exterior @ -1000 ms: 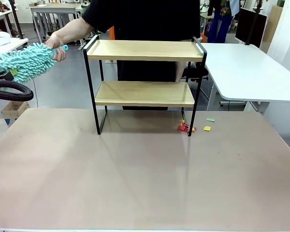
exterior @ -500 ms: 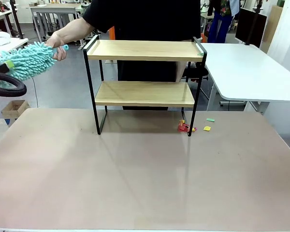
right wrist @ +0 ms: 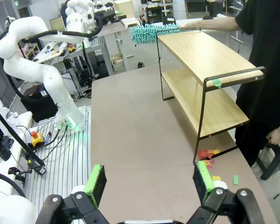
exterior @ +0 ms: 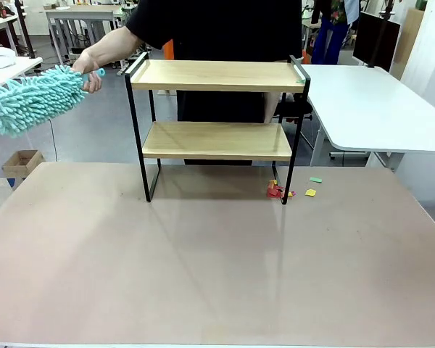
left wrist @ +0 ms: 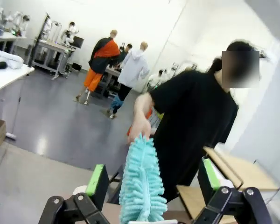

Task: Clean the shelf.
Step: Hand the Duster back to the human.

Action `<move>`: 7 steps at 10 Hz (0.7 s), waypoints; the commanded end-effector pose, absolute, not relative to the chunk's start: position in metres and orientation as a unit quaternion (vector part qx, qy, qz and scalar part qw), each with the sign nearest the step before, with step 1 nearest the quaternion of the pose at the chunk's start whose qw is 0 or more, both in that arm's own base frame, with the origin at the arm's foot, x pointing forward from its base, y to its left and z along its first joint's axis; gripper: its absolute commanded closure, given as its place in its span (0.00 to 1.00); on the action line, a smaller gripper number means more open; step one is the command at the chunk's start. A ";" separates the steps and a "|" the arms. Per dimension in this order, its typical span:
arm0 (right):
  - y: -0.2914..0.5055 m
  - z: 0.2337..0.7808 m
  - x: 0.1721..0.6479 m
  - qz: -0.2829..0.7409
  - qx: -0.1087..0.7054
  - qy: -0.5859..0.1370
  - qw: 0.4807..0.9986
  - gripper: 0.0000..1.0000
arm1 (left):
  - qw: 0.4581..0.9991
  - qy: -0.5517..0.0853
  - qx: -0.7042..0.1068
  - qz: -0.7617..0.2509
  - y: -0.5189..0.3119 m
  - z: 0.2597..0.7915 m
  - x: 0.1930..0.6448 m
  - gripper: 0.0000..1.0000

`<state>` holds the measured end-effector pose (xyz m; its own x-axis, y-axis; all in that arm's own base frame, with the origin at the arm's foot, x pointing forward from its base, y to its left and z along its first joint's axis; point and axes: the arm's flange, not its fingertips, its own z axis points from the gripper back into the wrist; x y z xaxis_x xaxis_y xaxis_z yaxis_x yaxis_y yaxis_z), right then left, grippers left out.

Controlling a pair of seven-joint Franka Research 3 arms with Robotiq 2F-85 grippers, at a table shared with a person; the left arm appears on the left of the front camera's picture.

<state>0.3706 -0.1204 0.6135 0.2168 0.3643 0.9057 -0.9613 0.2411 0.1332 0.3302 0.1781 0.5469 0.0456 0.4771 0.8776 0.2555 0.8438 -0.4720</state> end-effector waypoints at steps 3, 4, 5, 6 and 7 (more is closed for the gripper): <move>-0.121 0.615 0.370 0.489 0.374 -0.397 0.681 0.00 | 0.631 -0.698 -0.313 0.131 0.248 0.564 0.302 0.00; -0.121 0.615 0.370 0.489 0.374 -0.397 0.681 0.00 | 0.627 -0.701 -0.311 0.137 0.255 0.561 0.299 0.00; -0.121 0.615 0.370 0.489 0.374 -0.397 0.681 0.00 | 0.626 -0.708 -0.294 0.142 0.259 0.556 0.300 0.00; -0.121 0.615 0.370 0.489 0.374 -0.397 0.681 0.00 | 0.630 -0.703 -0.301 0.136 0.251 0.564 0.296 0.00; -0.121 0.615 0.370 0.489 0.374 -0.397 0.681 0.00 | 0.630 -0.703 -0.301 0.136 0.251 0.564 0.296 0.00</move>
